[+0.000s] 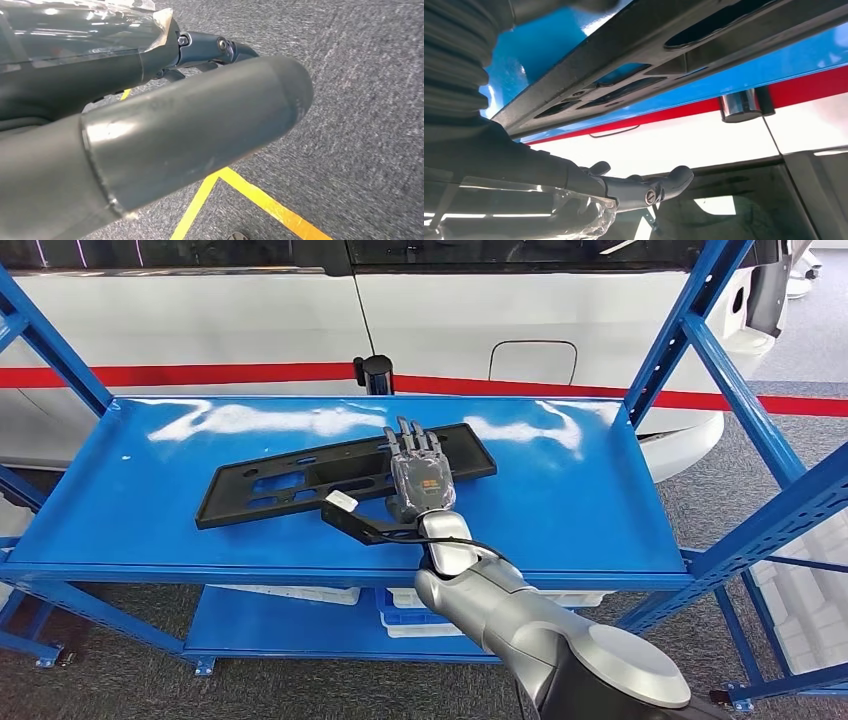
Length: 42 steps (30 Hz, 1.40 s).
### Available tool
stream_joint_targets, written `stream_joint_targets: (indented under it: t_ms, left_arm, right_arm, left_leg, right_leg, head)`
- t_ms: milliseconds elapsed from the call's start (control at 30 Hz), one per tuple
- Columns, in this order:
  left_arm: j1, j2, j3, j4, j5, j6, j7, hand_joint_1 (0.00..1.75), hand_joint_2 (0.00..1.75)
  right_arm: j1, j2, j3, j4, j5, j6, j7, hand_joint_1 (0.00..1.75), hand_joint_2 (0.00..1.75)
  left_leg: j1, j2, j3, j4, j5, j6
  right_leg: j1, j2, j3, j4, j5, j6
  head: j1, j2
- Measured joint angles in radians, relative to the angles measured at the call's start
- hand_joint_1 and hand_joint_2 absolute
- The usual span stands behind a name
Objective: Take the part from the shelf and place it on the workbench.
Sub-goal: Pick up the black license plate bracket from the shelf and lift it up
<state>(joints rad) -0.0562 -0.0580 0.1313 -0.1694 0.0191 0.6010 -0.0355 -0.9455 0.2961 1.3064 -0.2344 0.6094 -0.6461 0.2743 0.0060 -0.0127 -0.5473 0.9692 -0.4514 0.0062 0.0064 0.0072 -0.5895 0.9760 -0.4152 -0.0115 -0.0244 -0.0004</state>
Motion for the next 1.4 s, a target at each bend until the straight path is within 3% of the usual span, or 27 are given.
stream_joint_targets:
  t_ms: [100,467,667,800,933,1033,1167,1400]
  left_arm:
    - [-0.002,0.0,-0.001,0.0,-0.002,-0.007,-0.007,0.0,0.0]
    - [-0.011,0.0,-0.005,0.0,-0.001,-0.019,-0.019,0.0,0.0]
    - [-0.014,0.0,-0.004,0.0,0.024,-0.024,-0.123,0.0,0.0]
    - [-0.015,0.0,-0.003,0.0,0.025,-0.018,-0.148,0.0,0.0]
    - [-0.07,0.004,0.023,-0.015,0.089,-0.088,-0.511,0.0,0.0]
    - [-0.096,0.005,0.029,-0.022,0.096,-0.159,-0.604,0.0,0.0]
    - [-0.12,-0.002,0.026,-0.027,0.09,-0.225,-0.627,0.0,1.75]
    - [-0.135,-0.021,0.004,-0.028,0.08,-0.247,-0.575,0.0,1.75]
  right_arm:
    - [0.002,-0.009,-0.002,0.002,0.004,-0.001,0.003,1.71,1.75]
    - [0.011,-0.033,-0.012,0.003,0.014,-0.012,-0.005,1.75,1.75]
    - [0.017,-0.041,-0.062,-0.017,0.021,-0.02,-0.09,1.75,1.75]
    - [0.023,-0.043,-0.079,-0.026,0.038,-0.02,-0.108,1.75,1.75]
    - [0.102,-0.037,-0.365,-0.15,0.167,-0.02,-0.332,1.75,1.75]
    - [0.142,-0.036,-0.472,-0.248,0.244,-0.02,-0.369,1.75,1.75]
    - [0.218,-0.045,-0.605,-0.457,0.344,-0.013,-0.412,1.75,1.75]
    - [0.324,-0.08,-0.741,-0.793,0.398,-0.004,-0.443,1.75,1.75]
  left_leg:
    - [0.0,0.0,0.0,0.0,0.0,0.0]
    - [0.0,0.0,0.0,0.0,0.0,0.0]
    - [0.0,0.0,0.001,0.0,0.0,0.0]
    - [0.0,0.0,0.001,0.0,0.0,0.0]
    - [0.0,0.0,0.001,0.0,0.0,0.0]
    - [0.0,0.0,0.001,0.0,0.0,0.0]
    - [0.0,-0.001,0.0,0.0,0.001,0.0]
    - [-0.002,-0.001,0.0,0.0,0.0,0.001]
  right_leg:
    - [0.0,0.0,0.0,0.0,0.0,0.0]
    - [0.0,0.0,0.001,0.0,0.0,0.0]
    - [0.0,0.0,0.001,0.0,0.0,0.0]
    - [0.0,0.0,0.001,0.0,0.0,0.0]
    - [0.0,0.0,0.002,0.0,0.0,0.0]
    - [0.0,0.0,0.002,0.0,0.0,0.0]
    - [0.0,0.0,0.001,0.0,0.0,0.0]
    - [-0.002,0.0,0.0,0.0,0.0,0.0]
  head:
    - [0.0,0.0]
    - [0.0,0.0]
    - [0.0,0.0]
    - [0.0,0.0]
    - [0.0,0.0]
    - [0.0,0.0]
    - [0.0,0.0]
    - [0.0,0.0]
